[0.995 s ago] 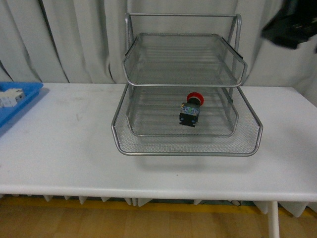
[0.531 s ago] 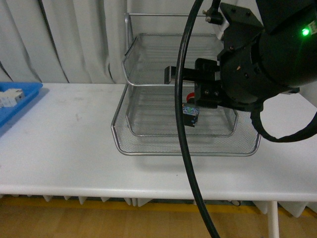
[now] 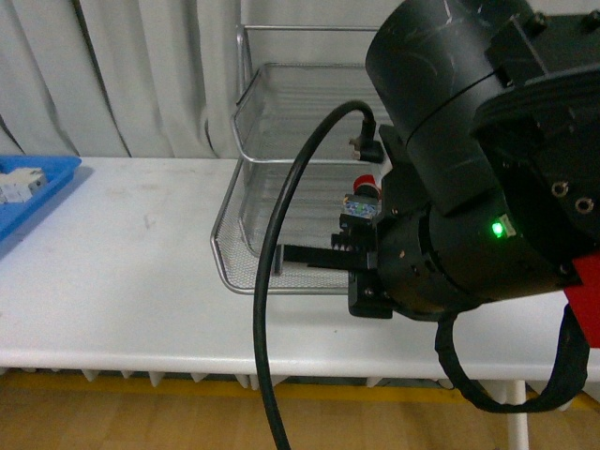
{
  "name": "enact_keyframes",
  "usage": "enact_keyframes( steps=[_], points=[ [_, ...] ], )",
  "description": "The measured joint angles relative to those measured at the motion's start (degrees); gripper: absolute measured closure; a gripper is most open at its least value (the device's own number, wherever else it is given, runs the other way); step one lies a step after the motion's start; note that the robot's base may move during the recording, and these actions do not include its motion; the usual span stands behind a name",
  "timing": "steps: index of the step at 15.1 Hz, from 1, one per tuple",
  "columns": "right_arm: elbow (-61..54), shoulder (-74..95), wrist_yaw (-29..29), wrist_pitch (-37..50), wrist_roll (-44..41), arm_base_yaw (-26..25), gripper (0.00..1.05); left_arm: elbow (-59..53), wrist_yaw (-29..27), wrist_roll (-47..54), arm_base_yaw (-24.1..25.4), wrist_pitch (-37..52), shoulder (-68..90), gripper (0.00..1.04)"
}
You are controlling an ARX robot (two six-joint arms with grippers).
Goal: Place button on rack with both arms
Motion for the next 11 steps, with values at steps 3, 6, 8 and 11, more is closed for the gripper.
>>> enact_keyframes(
  steps=[3, 6, 8, 11],
  points=[
    [-0.46, 2.84, -0.5, 0.33, 0.7, -0.13, 1.03, 0.0, 0.0, 0.0, 0.0, 0.02, 0.0, 0.07],
    [1.79, 6.29, -0.9, -0.55, 0.66, -0.22, 1.03, 0.0, 0.0, 0.0, 0.0, 0.02, 0.0, 0.07],
    [4.81, 7.91, -0.85, -1.2, 0.28, -1.16, 1.03, 0.0, 0.0, 0.0, 0.0, 0.0, 0.0, 0.07],
    [8.24, 10.32, -0.72, -3.17, -1.27, -2.89, 1.03, 0.0, 0.02, 0.0, 0.0, 0.02, 0.0, 0.07]
  ],
)
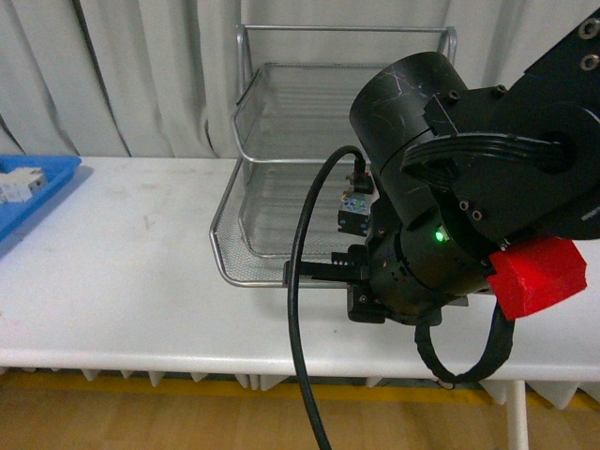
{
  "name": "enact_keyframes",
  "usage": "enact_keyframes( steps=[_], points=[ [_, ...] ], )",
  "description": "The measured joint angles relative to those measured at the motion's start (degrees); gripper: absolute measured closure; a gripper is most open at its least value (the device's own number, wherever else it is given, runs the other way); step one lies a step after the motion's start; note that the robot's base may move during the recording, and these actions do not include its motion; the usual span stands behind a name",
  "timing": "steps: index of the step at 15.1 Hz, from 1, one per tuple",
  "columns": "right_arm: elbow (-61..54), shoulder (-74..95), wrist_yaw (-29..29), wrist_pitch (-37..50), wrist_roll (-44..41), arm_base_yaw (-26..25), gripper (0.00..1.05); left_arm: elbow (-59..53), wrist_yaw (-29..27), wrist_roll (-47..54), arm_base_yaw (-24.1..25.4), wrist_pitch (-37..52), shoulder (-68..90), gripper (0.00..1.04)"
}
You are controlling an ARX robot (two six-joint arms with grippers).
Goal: Place button on rack with both arms
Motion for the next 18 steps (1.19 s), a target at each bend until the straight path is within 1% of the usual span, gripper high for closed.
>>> enact_keyframes(
  steps=[6, 11, 14, 18],
  points=[
    [8.92, 4.52, 0.92, -1.4, -4.42, -4.17, 1.03, 0.0, -0.02, 0.0, 0.0, 0.0, 0.0, 0.07],
    [17.25, 8.28, 1.4, -4.42, -7.82, -7.37, 1.03, 0.0, -0.02, 0.0, 0.0, 0.0, 0.0, 0.07],
    [21.84, 9.81, 1.38, -6.69, -7.87, -8.85, 1.03, 0.0, -0.02, 0.0, 0.0, 0.02, 0.0, 0.07],
    [22.71, 10.12, 1.86, -6.6, -7.87, -9.14, 1.03, 0.0, -0.02, 0.0, 0.0, 0.0, 0.0, 0.07]
  ],
)
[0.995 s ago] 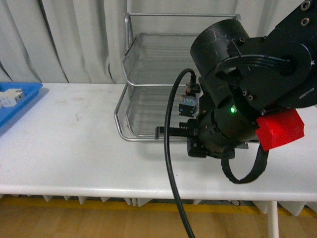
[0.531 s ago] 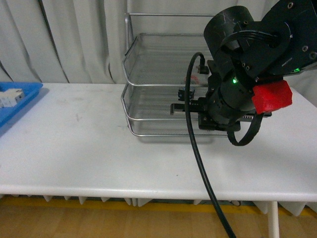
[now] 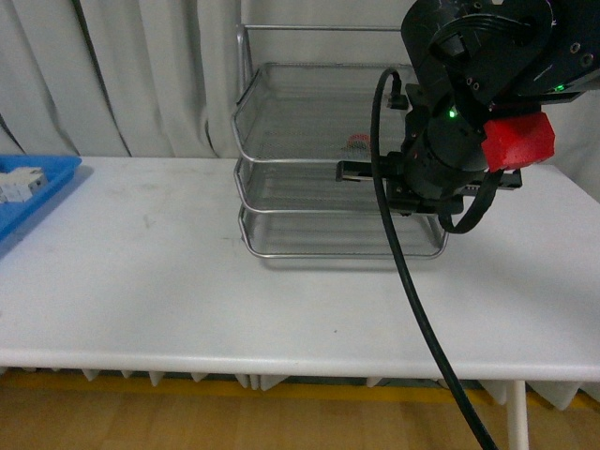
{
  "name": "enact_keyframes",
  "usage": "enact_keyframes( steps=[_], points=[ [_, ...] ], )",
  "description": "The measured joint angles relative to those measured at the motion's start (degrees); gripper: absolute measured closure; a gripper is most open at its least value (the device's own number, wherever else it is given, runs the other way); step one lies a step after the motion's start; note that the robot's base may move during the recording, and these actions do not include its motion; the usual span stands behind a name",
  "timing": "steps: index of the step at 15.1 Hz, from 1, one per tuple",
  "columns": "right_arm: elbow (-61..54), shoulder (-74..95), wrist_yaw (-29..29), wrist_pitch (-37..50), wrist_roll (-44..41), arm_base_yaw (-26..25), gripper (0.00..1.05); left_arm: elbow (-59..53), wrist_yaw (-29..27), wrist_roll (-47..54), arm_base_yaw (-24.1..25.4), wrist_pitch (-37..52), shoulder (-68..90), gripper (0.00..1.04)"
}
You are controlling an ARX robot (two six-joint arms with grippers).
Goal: Place button on rack with both arms
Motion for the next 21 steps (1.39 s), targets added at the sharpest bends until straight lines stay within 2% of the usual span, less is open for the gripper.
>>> enact_keyframes(
  steps=[5, 9, 10, 11, 12, 14, 15, 16, 17, 21],
  points=[
    [-11.02, -6.19, -3.21, 6.95, 1.73, 1.68, 1.03, 0.0, 0.0, -0.02, 0.0, 0.0, 0.0, 0.07],
    [-29.48, -25.29, -8.37, 19.74, 5.03, 1.92, 1.03, 0.0, 0.0, 0.0, 0.0, -0.02, 0.0, 0.07],
    [-34.49, -30.03, -9.46, 22.21, 6.08, 0.33, 1.03, 0.0, 0.0, 0.0, 0.0, 0.0, 0.0, 0.07],
    [-49.79, -44.89, -11.23, 25.51, 7.21, -6.88, 1.03, 0.0, 0.02, 0.0, 0.0, 0.0, 0.0, 0.07],
    [-52.98, -50.16, -12.76, 25.0, 6.93, -9.79, 1.03, 0.0, 0.0, 0.0, 0.0, 0.0, 0.0, 0.07],
    [-63.73, -59.21, -7.93, 47.91, -4.48, -16.35, 1.03, 0.0, 0.02, 0.0, 0.0, 0.0, 0.0, 0.07],
    [-68.11, -66.73, -7.34, 47.47, -10.86, -18.88, 1.03, 0.0, -0.04, 0.0, 0.0, 0.0, 0.0, 0.07],
    [-70.01, -73.57, -7.56, 43.65, -13.77, -18.78, 1.03, 0.0, 0.07, 0.0, 0.0, 0.0, 0.0, 0.07],
    [-72.0, -78.62, -7.96, 44.3, -15.56, -18.36, 1.03, 0.0, 0.02, 0.0, 0.0, 0.02, 0.0, 0.07],
    [-80.17, -86.25, -7.98, 43.3, -16.98, -18.36, 1.03, 0.0, 0.02, 0.0, 0.0, 0.02, 0.0, 0.07]
  ],
)
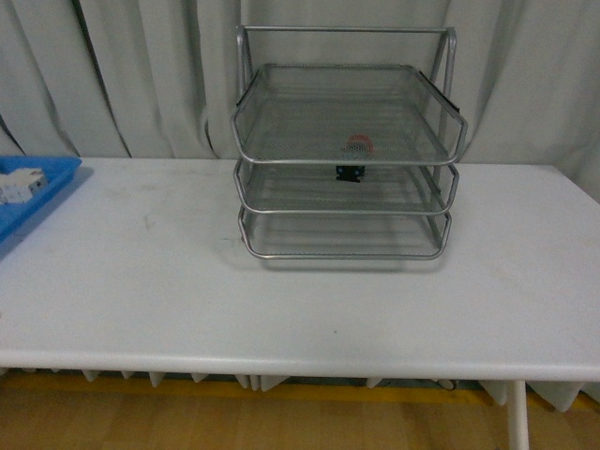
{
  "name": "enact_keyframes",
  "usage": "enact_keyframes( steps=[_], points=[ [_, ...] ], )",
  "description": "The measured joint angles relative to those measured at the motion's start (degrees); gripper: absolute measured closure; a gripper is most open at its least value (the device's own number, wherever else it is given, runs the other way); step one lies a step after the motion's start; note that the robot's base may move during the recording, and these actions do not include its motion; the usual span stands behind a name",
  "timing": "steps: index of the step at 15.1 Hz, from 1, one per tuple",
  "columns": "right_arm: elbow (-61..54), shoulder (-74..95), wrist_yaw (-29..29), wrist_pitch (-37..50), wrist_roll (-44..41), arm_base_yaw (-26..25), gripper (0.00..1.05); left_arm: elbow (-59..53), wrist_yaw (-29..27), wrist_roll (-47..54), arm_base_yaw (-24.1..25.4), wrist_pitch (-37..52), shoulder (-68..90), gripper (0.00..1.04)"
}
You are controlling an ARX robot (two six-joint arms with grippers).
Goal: Place button on rack with both arms
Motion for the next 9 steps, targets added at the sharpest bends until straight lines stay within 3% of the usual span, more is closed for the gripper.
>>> enact_keyframes(
  steps=[9],
  points=[
    [-8.26, -18.23, 0.0, -9.68, -0.02, 0.0, 1.03, 0.0, -0.02, 0.0, 0.0, 0.0, 0.0, 0.07]
  ],
)
